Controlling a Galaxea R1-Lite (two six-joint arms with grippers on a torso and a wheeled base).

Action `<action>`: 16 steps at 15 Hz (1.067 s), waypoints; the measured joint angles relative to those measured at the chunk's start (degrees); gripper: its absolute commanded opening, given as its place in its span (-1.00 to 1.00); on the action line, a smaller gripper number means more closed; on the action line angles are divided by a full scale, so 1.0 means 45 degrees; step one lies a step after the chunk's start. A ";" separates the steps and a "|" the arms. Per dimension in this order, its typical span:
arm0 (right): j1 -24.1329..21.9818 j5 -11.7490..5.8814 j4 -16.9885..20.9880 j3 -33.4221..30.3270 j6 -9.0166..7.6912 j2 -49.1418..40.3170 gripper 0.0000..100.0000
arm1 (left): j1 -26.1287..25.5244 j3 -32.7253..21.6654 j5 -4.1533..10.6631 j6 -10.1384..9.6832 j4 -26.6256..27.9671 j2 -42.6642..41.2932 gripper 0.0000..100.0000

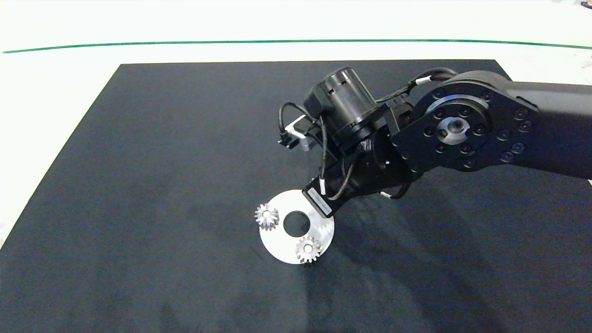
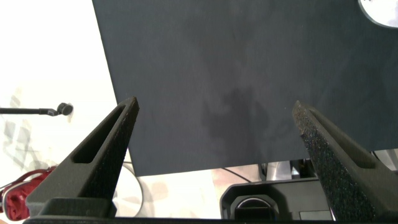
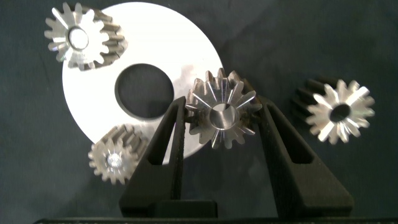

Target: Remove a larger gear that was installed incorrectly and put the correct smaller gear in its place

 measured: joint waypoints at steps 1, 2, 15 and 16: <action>0.0041 0.0000 0.0000 -0.0116 0.0003 0.0133 -0.44 | 0.0000 0.0000 0.0000 0.0000 0.0000 -0.0005 1.00; 0.0079 0.0000 0.0005 -0.0219 0.0008 0.0230 -0.44 | 0.0000 0.0000 0.0000 0.0000 0.0000 -0.0005 1.00; 0.0016 -0.0003 0.0049 -0.0184 0.0092 0.0471 -0.44 | 0.0000 0.0014 -0.0005 0.0000 -0.0098 -0.0011 1.00; 0.0011 -0.0003 0.0049 -0.0195 0.0098 0.0488 -0.44 | 0.0000 0.0008 0.0000 -0.0005 -0.0092 -0.0011 1.00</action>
